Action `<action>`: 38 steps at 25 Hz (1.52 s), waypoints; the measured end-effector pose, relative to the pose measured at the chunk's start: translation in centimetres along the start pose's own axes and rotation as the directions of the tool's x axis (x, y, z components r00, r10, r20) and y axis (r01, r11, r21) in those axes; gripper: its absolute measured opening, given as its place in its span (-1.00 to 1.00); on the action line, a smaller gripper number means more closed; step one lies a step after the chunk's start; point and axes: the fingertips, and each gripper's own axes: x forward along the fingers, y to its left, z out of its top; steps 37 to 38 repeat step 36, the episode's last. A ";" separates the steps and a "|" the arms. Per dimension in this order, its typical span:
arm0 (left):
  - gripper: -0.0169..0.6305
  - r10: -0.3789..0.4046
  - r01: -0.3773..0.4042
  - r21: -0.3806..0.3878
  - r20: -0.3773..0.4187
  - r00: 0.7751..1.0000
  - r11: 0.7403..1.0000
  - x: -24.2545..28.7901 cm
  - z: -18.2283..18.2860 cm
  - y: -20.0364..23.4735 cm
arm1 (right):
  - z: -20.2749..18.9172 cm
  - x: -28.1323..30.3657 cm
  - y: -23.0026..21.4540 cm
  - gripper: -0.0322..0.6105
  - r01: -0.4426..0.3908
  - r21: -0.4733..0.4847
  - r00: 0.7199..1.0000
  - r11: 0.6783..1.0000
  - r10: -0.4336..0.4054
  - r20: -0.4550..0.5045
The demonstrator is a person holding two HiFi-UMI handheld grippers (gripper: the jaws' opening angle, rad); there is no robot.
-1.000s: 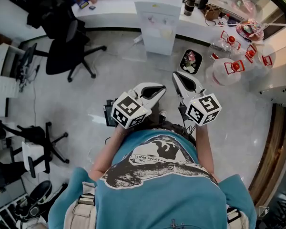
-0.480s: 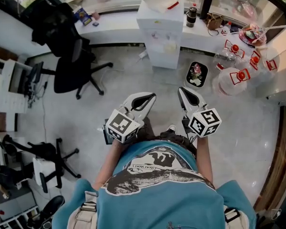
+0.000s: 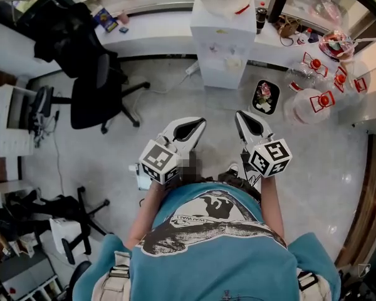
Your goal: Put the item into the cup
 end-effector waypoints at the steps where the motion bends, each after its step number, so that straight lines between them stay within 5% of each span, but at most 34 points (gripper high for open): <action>1: -0.91 -0.001 0.001 0.001 -0.012 1.000 1.000 -0.1 -0.2 0.3 | -0.1 0.4 0.2 -0.89 -0.003 0.000 1.000 1.000 0.003 -0.007; 16: -0.91 -0.022 0.020 -0.023 -0.055 0.998 1.000 0.4 -1.4 0.8 | -0.5 1.8 1.2 -0.90 -0.036 -0.090 0.992 0.995 0.025 -0.121; 38: -0.91 -0.019 0.017 -0.027 -0.066 0.998 0.999 0.4 -1.7 0.7 | -0.5 1.7 2.0 -0.90 -0.054 -0.101 0.990 0.993 0.039 -0.138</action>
